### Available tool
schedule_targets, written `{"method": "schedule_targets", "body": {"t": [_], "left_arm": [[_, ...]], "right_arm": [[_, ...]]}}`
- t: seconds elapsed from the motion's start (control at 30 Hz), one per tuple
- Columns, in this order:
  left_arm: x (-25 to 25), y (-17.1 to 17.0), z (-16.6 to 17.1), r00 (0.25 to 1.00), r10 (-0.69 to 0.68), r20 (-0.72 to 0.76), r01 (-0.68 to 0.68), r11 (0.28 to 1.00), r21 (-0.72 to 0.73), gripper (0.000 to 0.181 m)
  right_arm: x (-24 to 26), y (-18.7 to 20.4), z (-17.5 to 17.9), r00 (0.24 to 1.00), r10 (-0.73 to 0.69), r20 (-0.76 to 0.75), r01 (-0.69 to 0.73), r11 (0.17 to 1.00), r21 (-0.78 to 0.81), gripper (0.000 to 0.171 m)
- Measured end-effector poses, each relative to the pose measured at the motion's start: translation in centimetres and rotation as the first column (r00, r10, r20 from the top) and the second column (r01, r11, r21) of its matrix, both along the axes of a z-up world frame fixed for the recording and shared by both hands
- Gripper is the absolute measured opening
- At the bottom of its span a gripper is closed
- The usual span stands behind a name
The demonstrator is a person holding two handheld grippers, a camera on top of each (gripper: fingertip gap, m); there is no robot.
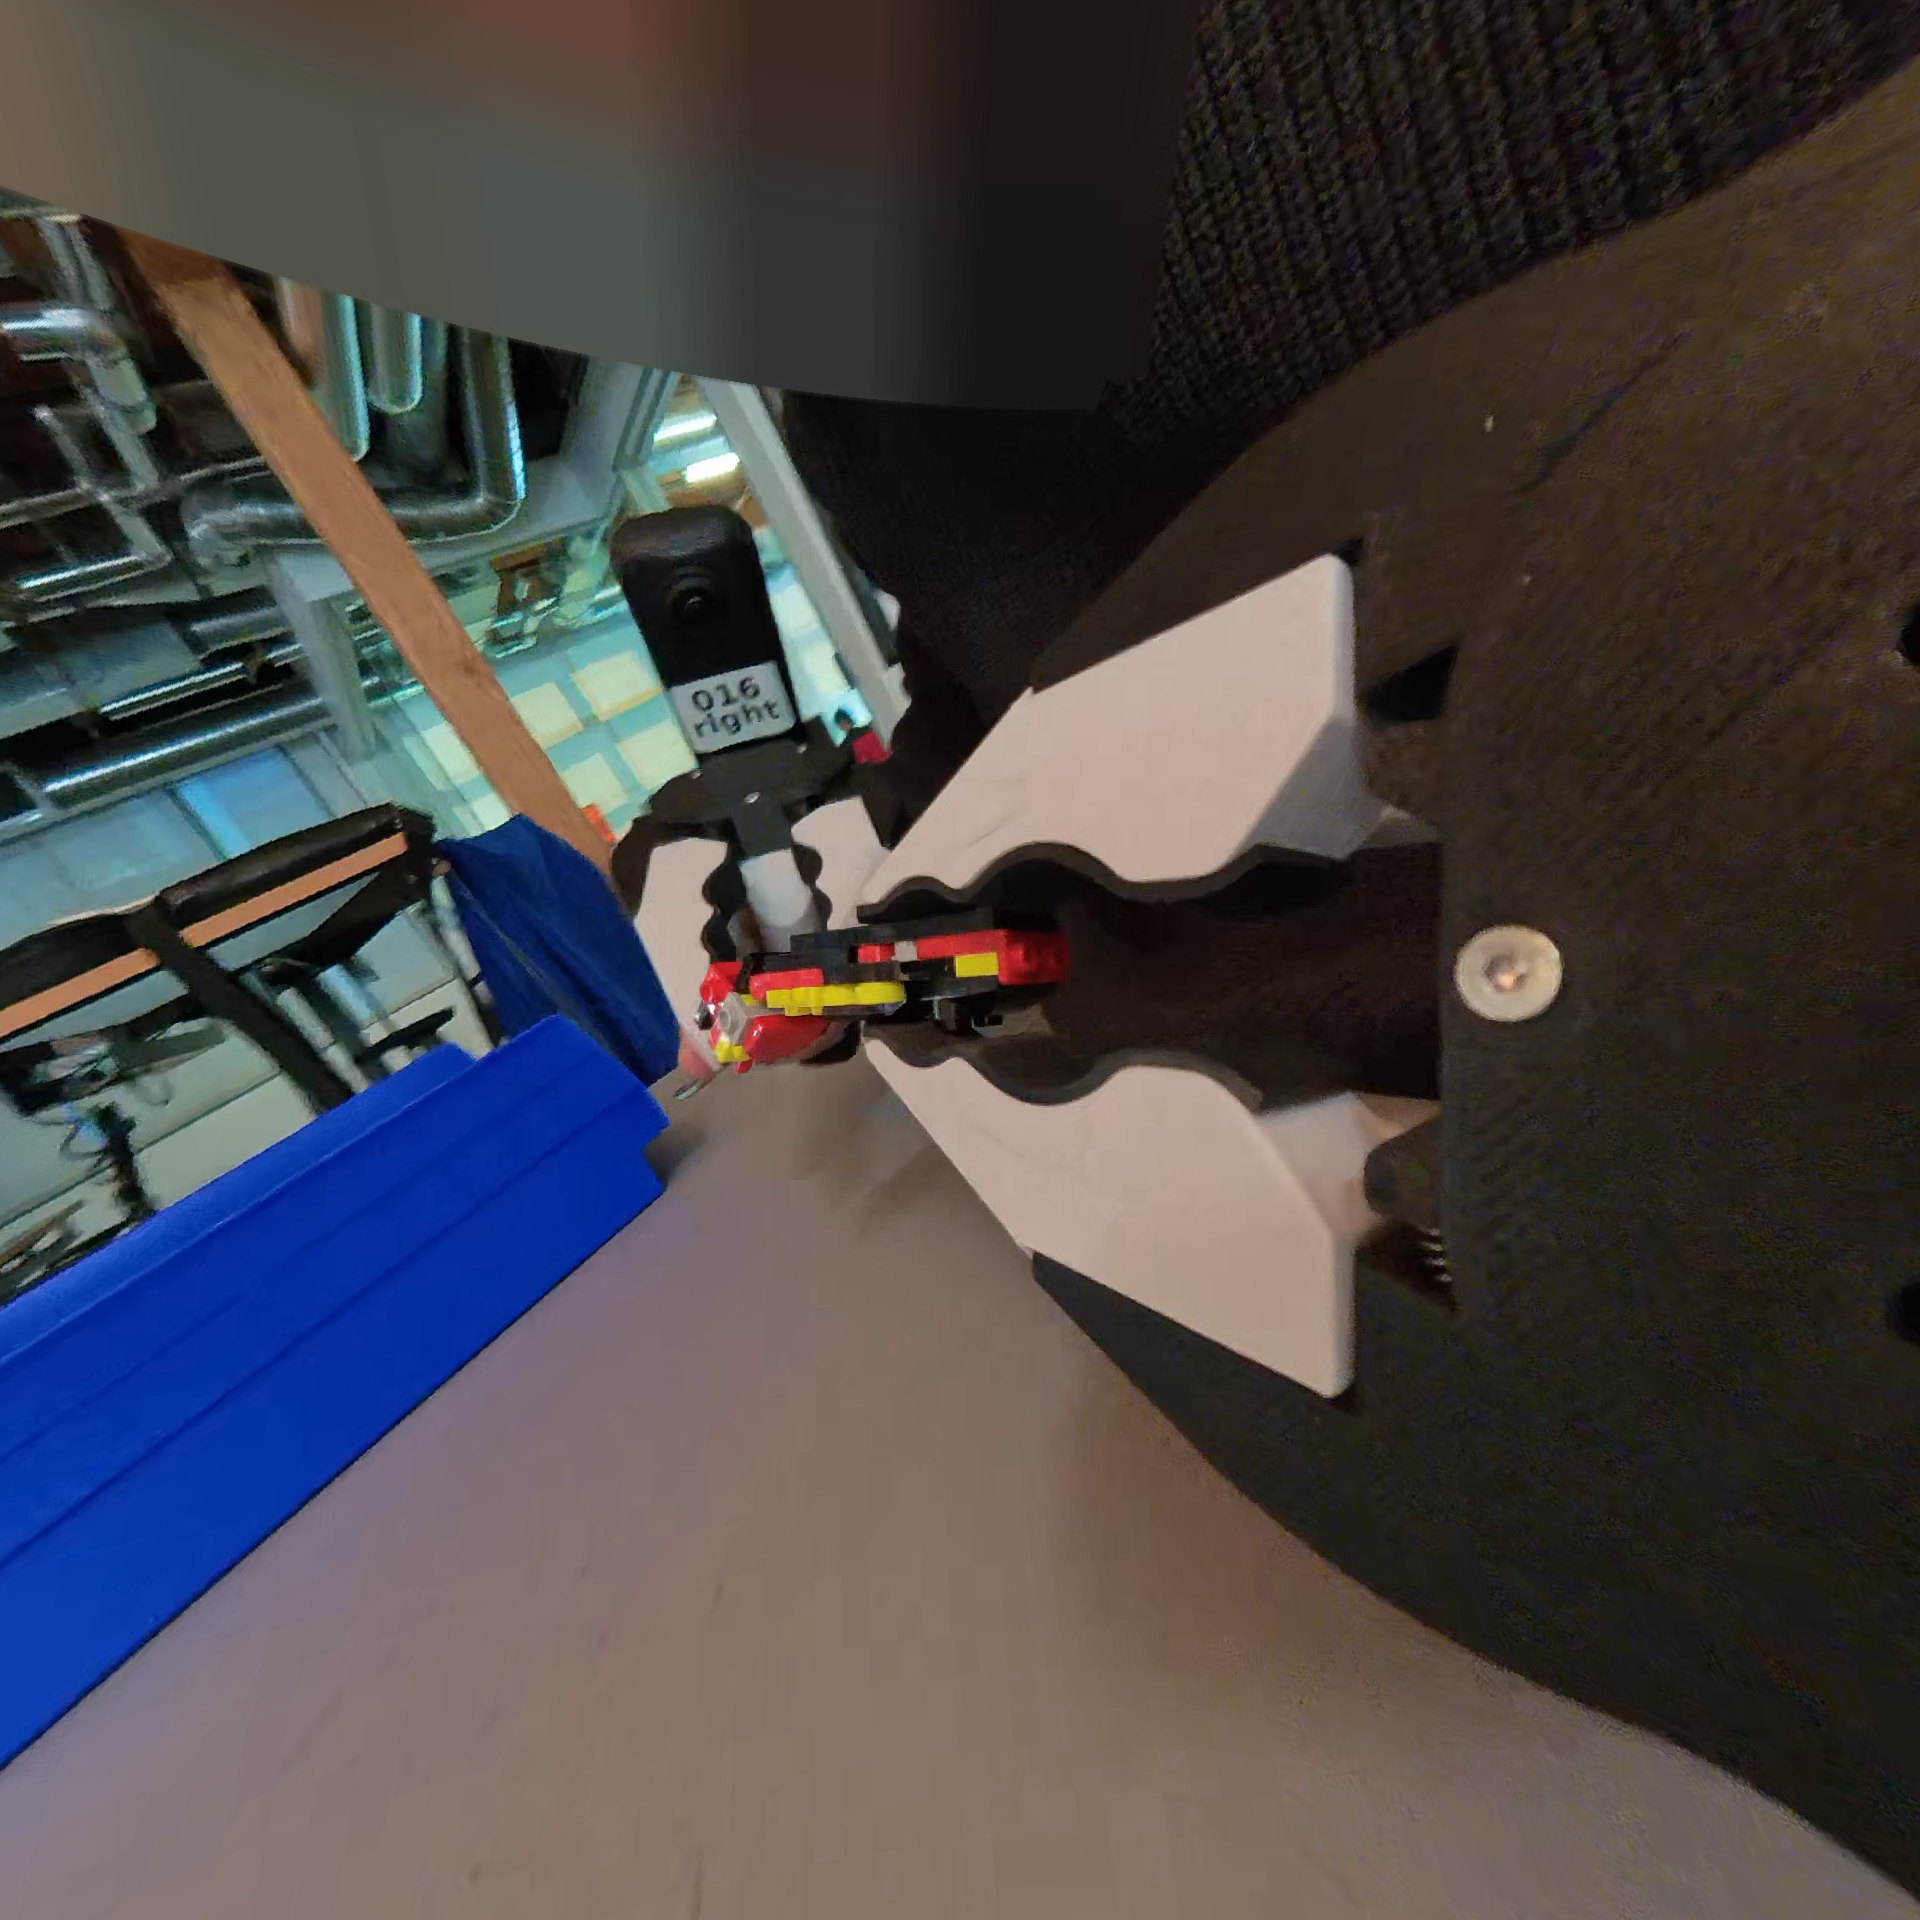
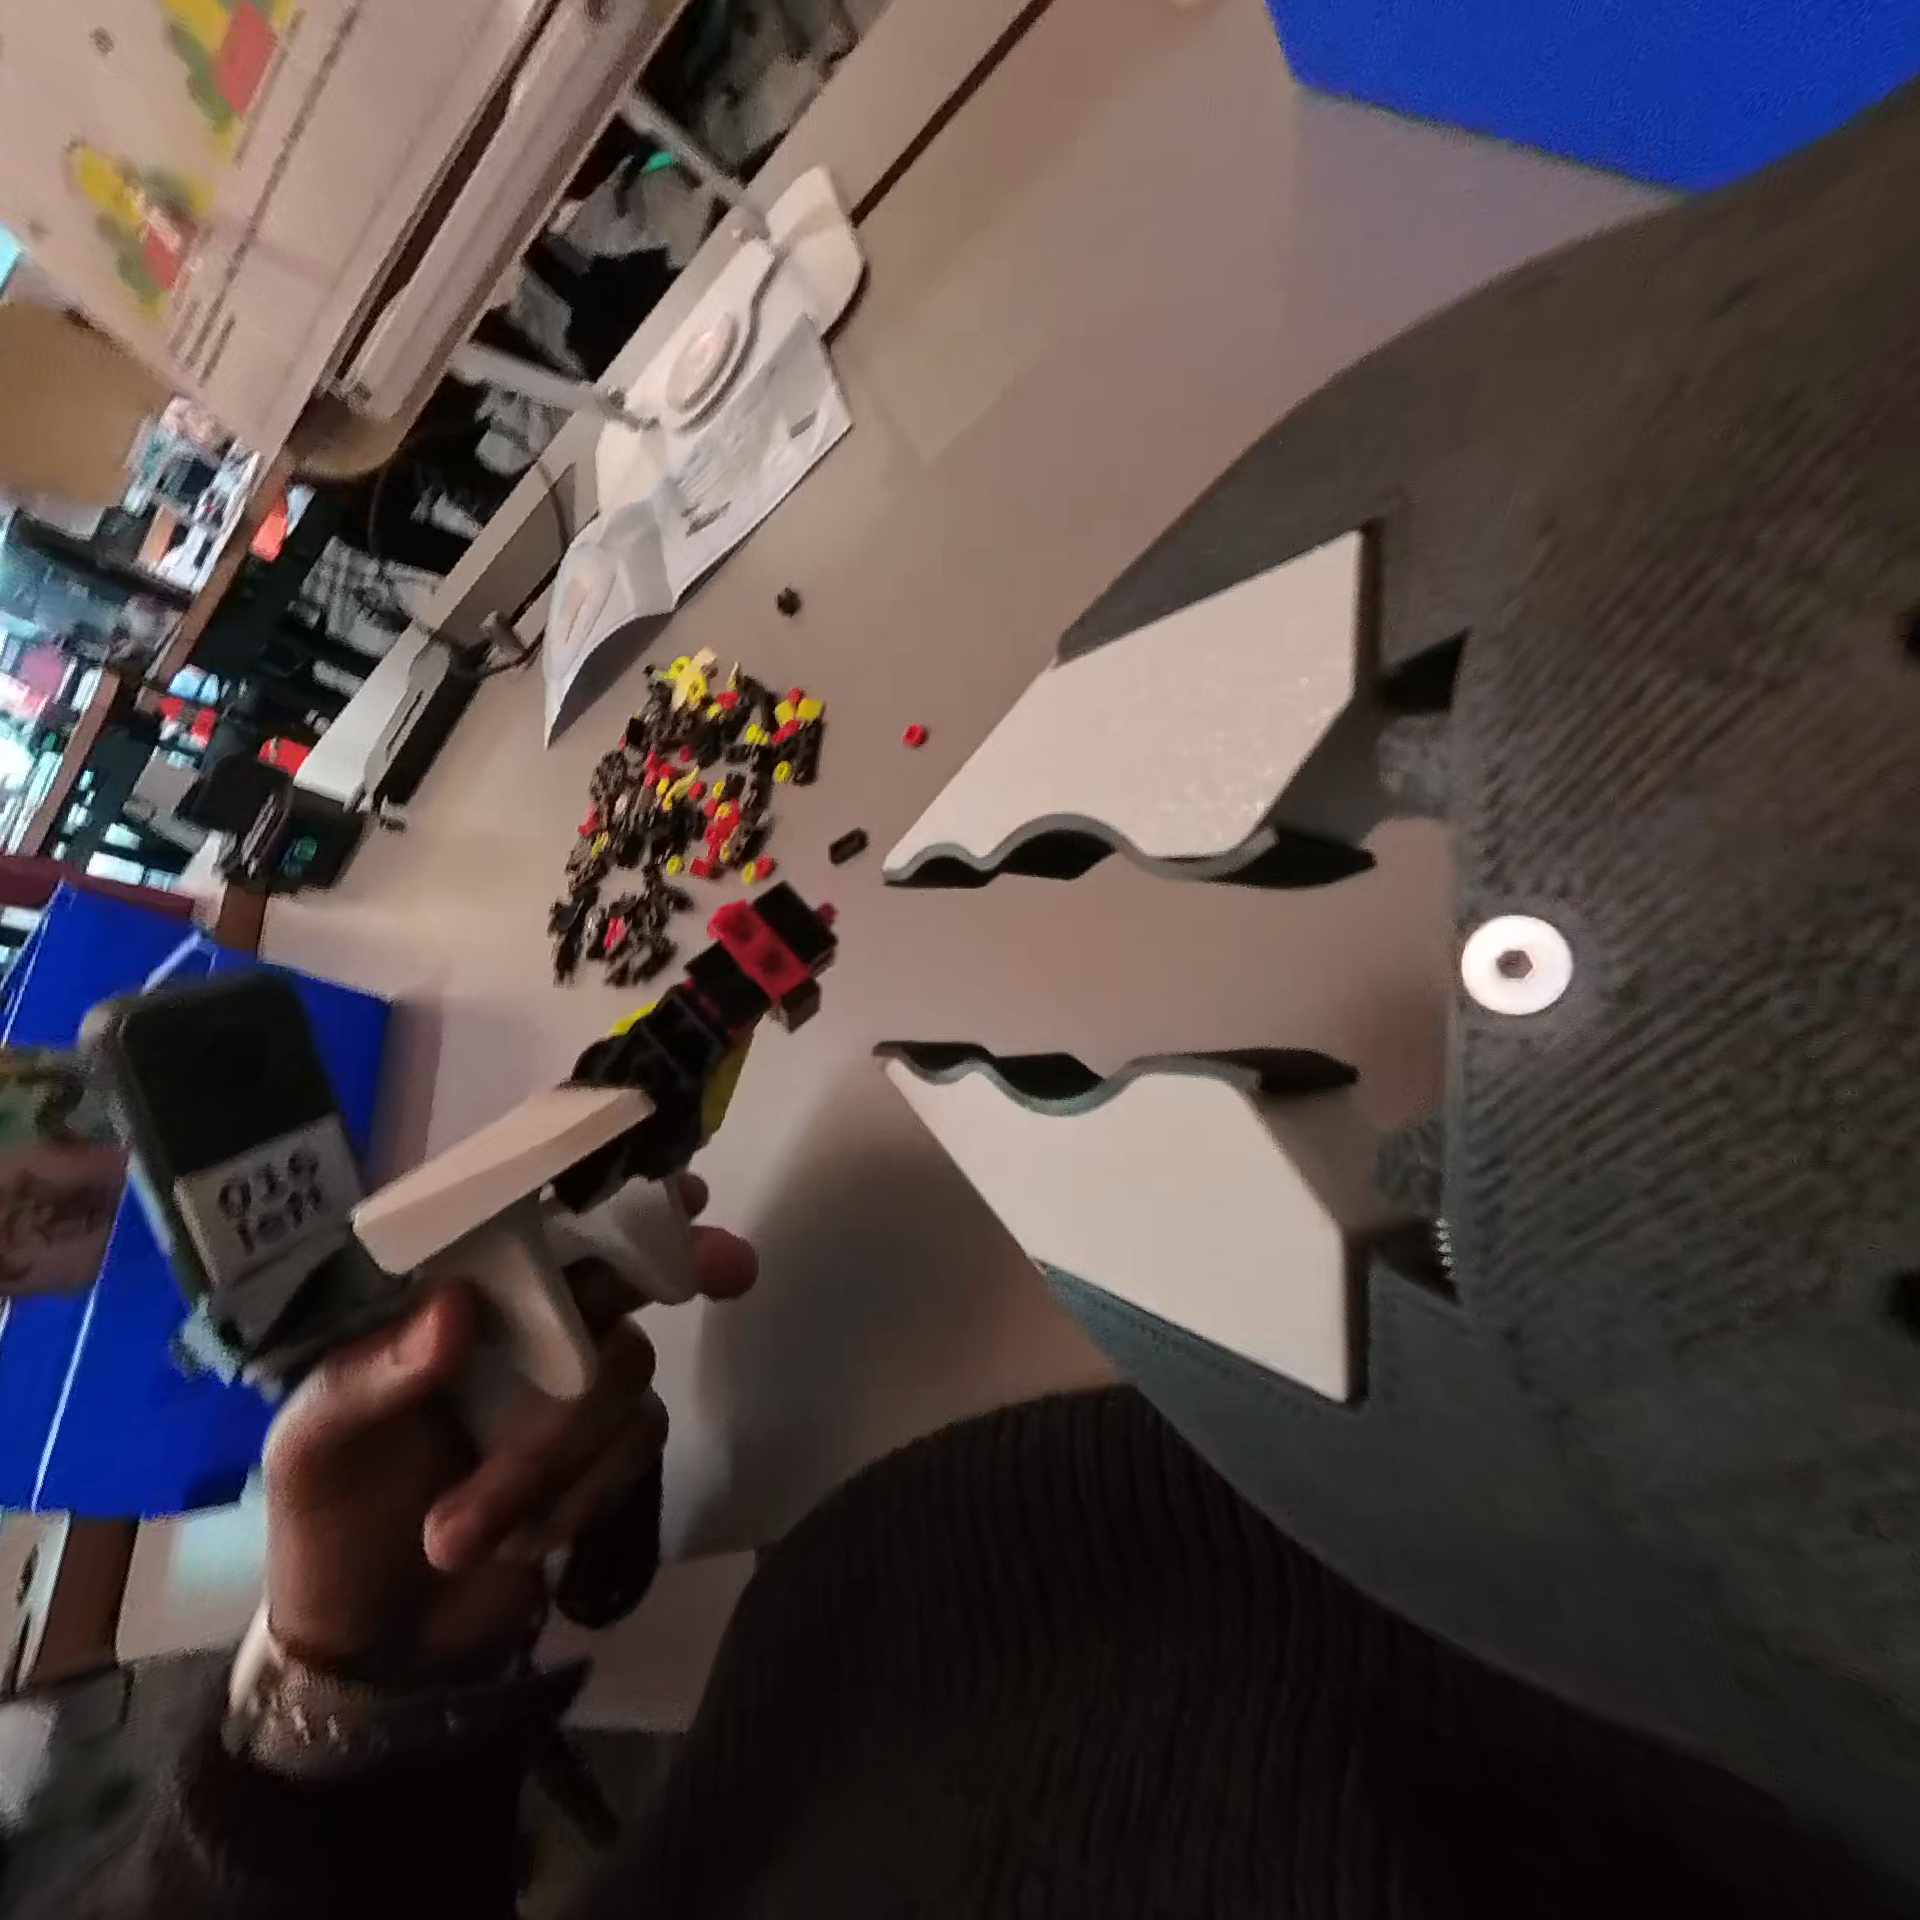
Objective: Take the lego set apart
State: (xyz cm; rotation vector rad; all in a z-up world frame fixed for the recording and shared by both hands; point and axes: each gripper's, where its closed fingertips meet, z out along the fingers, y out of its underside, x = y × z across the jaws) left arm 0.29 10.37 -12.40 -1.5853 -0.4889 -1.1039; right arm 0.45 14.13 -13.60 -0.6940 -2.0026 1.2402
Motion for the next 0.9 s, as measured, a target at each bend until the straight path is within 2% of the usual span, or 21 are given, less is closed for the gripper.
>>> {"method": "schedule_targets", "body": {"t": [0.1,0.17,0.23,0.5,0.63,0.77,0.8,0.83,0.87,0.9], "left_arm": [[1.8,-0.5,0.0,0.984,-0.14,0.109,0.14,0.99,0.002,0.018],[2.1,-0.6,-0.2,0.967,-0.172,0.188,0.177,0.984,-0.01,0.018],[2.3,-0.7,-0.4,0.953,-0.195,0.232,0.204,0.979,-0.017,0.018],[3.1,-1.2,-1.6,0.967,-0.235,0.098,0.244,0.965,-0.093,0.018],[4.0,-1.8,-2.5,0.955,-0.297,0.01,0.295,0.945,-0.143,0.018],[3.6,-1.6,-2.8,0.964,-0.267,-0.021,0.26,0.952,-0.164,0.018],[3.2,-1.3,-3.2,0.97,-0.238,-0.053,0.224,0.955,-0.192,0.025],[2.7,-1.1,-3.7,0.973,-0.209,-0.1,0.183,0.958,-0.222,0.047],[2.2,-1.0,-4.1,0.97,-0.185,-0.155,0.144,0.959,-0.245,0.059],[1.6,-0.9,-4.4,0.965,-0.156,-0.212,0.097,0.959,-0.264,0.065]], "right_arm": [[0.8,-0.6,0.4,0.995,0.073,-0.071,-0.069,0.996,0.055,0.029],[1.4,-0.8,0.9,0.988,0.114,-0.1,-0.111,0.993,0.042,0.024],[2.1,-1.2,0.7,0.985,0.161,-0.066,-0.159,0.987,0.032,0.019],[3.0,-2.0,-0.9,0.974,0.226,-0.029,-0.22,0.964,0.152,0.018],[3.8,-2.8,-2.0,0.959,0.283,-0.005,-0.274,0.935,0.223,0.02],[3.7,-2.8,-2.5,0.96,0.28,-0.008,-0.264,0.915,0.305,0.015],[3.6,-2.7,-2.5,0.962,0.274,-0.013,-0.257,0.916,0.307,0.015],[3.5,-2.7,-2.5,0.963,0.27,-0.015,-0.252,0.917,0.308,0.015],[3.2,-2.4,-2.7,0.968,0.249,-0.015,-0.231,0.918,0.322,0.015],[3.0,-2.2,-3.0,0.972,0.236,-0.012,-0.217,0.911,0.351,0.015]]}}
